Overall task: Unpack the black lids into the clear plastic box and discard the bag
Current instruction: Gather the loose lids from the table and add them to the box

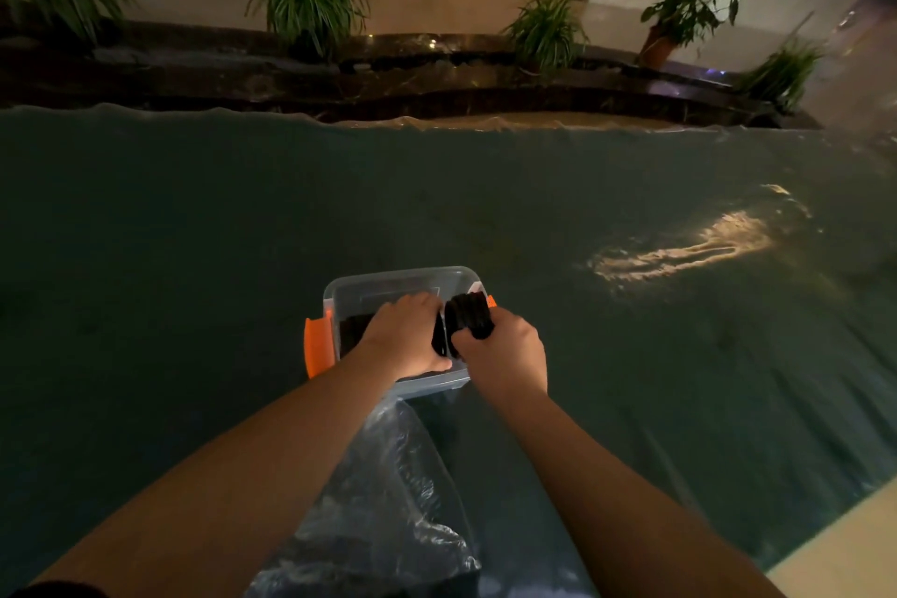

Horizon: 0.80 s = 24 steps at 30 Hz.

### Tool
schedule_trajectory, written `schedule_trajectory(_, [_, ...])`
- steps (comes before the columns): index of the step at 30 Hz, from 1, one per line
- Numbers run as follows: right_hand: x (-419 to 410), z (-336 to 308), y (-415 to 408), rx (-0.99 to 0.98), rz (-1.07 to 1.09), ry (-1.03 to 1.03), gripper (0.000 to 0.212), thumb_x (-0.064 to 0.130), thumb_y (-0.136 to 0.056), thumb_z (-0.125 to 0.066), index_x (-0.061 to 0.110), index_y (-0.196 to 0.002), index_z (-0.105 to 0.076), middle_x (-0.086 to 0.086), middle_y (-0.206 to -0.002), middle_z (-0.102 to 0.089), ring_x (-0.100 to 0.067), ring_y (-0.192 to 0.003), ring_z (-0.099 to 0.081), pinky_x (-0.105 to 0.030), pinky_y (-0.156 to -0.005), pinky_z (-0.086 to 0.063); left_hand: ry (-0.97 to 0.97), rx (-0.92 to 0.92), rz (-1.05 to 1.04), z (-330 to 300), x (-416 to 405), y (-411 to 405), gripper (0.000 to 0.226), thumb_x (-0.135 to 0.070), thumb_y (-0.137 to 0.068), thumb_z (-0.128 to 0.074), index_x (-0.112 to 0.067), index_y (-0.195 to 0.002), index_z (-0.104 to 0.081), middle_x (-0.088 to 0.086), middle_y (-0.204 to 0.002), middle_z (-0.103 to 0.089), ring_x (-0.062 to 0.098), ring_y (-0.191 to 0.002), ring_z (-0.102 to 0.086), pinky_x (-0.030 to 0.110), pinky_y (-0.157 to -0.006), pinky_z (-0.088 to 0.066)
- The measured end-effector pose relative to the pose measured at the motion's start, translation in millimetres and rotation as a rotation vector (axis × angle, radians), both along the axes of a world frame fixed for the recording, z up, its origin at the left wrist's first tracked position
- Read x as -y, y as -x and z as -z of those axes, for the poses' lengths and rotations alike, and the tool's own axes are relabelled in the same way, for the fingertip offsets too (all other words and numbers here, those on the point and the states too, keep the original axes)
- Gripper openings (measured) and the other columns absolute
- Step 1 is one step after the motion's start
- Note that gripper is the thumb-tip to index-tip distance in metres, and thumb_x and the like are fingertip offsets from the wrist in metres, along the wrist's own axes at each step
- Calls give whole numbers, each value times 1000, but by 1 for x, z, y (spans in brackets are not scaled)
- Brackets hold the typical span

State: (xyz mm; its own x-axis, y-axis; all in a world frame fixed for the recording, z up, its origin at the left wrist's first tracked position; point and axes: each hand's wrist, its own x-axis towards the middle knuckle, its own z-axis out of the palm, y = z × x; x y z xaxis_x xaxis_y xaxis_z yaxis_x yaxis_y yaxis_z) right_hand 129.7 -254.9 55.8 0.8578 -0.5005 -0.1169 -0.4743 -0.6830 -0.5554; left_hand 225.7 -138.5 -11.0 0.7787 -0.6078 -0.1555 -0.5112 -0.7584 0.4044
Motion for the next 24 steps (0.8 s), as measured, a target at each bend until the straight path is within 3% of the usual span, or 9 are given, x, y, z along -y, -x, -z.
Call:
schedule_trajectory(5, [-13, 11, -24, -102, 0, 80, 20, 28, -85, -61, 12, -96, -61, 1, -75, -60, -25, -73, -61, -27, -54, -42, 43, -3, -57, 4, -4, -3, 72, -60, -66, -78, -23, -124, -56, -2, -121, -64, 24, -114, -61, 44, -99, -51])
schedule_trajectory(8, [-13, 17, -33, -171, 6, 34, 26, 24, -91, -61, 9, -112, -64, -5, -94, -66, -28, -92, -66, -27, -67, -47, 54, -18, -63, 4, -5, -4, 71, -60, -65, -79, -25, -122, -57, -3, -121, -65, 22, -113, -61, 43, -101, -50])
schedule_trajectory(11, [-10, 22, -41, -247, -25, 26, 16, 20, -96, -56, 6, -96, -62, -4, -80, -59, -29, -93, -68, -29, -65, -45, 61, -13, -69, 6, -5, -2, 69, -61, -64, -81, -28, -120, -58, -5, -119, -66, 20, -112, -63, 42, -101, -51])
schedule_trajectory(15, [-13, 22, -50, -299, -71, -20, 28, 13, -102, -45, 0, -121, -61, -13, -118, -67, -31, -113, -64, -33, -87, -51, 53, 7, -61, 7, -5, 2, 72, -62, -65, -83, -28, -123, -57, -5, -121, -66, 20, -114, -62, 41, -102, -50])
schedule_trajectory(17, [-13, 16, -51, -369, -156, -7, 28, 13, -104, -41, 0, -116, -63, -11, -113, -68, -29, -109, -65, -32, -81, -48, 40, 15, -49, 7, -5, 3, 77, -60, -64, -84, -27, -127, -55, -4, -126, -65, 22, -117, -61, 42, -105, -47])
schedule_trajectory(21, [-10, 17, -56, -471, -320, 15, 23, 13, -102, -47, 2, -100, -68, -12, -100, -72, -29, -96, -67, -34, -89, -48, 20, -10, -30, 0, -6, 5, 92, -54, -63, -88, -26, -140, -47, -2, -136, -63, 26, -125, -59, 44, -109, -43])
schedule_trajectory(24, [-5, 20, -57, -447, -285, -55, 30, 22, -99, -49, 13, -71, -57, -2, -66, -58, -17, -65, -58, -20, -53, -41, 18, -29, -23, -8, -10, 6, 97, -53, -64, -88, -25, -145, -43, -1, -143, -58, 26, -133, -53, 45, -113, -41])
